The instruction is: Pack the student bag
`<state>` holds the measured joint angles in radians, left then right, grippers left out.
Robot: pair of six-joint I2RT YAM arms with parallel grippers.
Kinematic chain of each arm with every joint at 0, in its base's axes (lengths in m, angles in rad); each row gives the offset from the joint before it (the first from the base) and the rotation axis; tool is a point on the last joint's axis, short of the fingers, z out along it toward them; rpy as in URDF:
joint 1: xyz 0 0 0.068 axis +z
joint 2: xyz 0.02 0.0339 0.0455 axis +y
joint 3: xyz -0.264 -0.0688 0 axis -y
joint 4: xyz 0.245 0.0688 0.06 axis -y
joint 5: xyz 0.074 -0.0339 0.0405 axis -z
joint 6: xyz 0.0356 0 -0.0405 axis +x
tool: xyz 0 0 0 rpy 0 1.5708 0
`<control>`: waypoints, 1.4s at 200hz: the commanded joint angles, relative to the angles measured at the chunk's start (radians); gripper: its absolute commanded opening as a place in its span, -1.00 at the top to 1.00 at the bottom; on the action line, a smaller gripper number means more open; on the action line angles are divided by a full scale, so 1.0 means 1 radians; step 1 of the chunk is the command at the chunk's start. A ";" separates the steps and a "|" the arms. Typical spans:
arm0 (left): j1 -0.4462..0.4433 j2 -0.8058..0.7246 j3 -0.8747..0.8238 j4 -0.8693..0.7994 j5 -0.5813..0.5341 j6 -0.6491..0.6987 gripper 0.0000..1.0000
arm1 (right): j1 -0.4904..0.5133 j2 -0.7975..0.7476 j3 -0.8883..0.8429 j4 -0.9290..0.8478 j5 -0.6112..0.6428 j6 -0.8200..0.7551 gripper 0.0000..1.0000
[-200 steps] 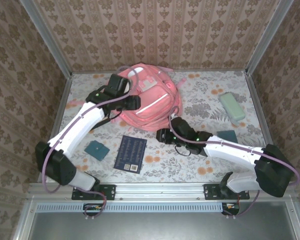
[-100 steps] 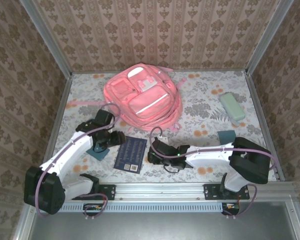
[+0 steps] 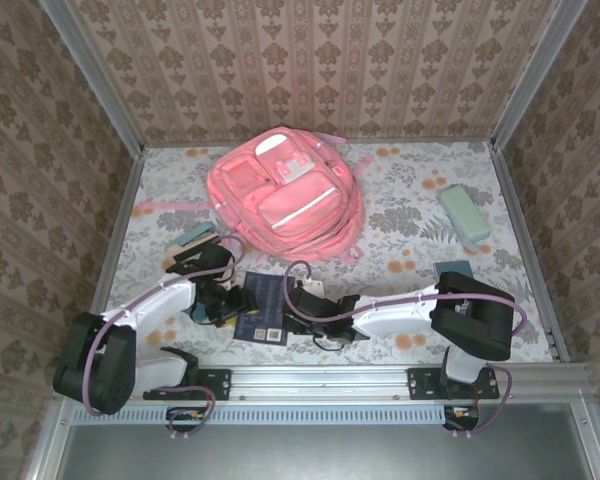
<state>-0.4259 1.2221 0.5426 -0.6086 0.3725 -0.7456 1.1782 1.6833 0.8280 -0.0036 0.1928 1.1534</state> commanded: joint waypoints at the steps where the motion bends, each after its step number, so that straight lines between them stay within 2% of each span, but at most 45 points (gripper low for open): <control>1: -0.023 -0.008 -0.022 0.131 0.087 -0.095 -0.14 | -0.013 -0.021 0.017 -0.051 0.043 0.011 0.25; 13: -0.024 0.003 -0.027 0.178 0.102 -0.125 -0.13 | -0.026 -0.029 0.013 -0.066 0.043 0.005 0.25; 29: -0.085 0.019 -0.017 0.211 0.100 -0.145 -0.13 | -0.042 -0.043 0.007 -0.088 0.046 -0.005 0.24; 64: -0.107 0.021 0.010 0.123 0.025 -0.105 -0.13 | -0.080 -0.062 -0.008 -0.120 0.034 -0.027 0.22; 86: -0.108 0.032 0.007 0.109 0.009 -0.090 -0.06 | -0.098 -0.068 -0.021 -0.126 0.031 -0.031 0.22; 106: -0.108 0.060 0.010 0.103 0.002 -0.082 0.21 | -0.113 -0.066 -0.027 -0.113 0.026 -0.044 0.21; 128: -0.108 0.084 0.010 0.093 -0.010 -0.075 0.41 | -0.126 -0.046 -0.026 -0.083 0.002 -0.062 0.21; 156: -0.109 0.096 0.001 0.092 -0.018 -0.072 0.58 | -0.134 -0.008 -0.020 -0.027 -0.042 -0.072 0.21; 222: -0.126 0.132 -0.004 0.126 -0.007 -0.074 0.68 | -0.137 0.109 -0.019 0.284 -0.217 -0.013 0.22; 260: -0.129 0.145 0.007 0.110 -0.014 -0.051 0.71 | -0.166 0.081 -0.103 0.571 -0.333 0.029 0.26; 280: -0.129 0.156 0.019 0.093 -0.024 -0.034 0.71 | -0.182 0.064 -0.109 0.653 -0.417 0.039 0.29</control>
<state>-0.5365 1.3258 0.5716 -0.5152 0.3840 -0.8146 0.9901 1.6871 0.7136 0.2203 0.0128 1.1450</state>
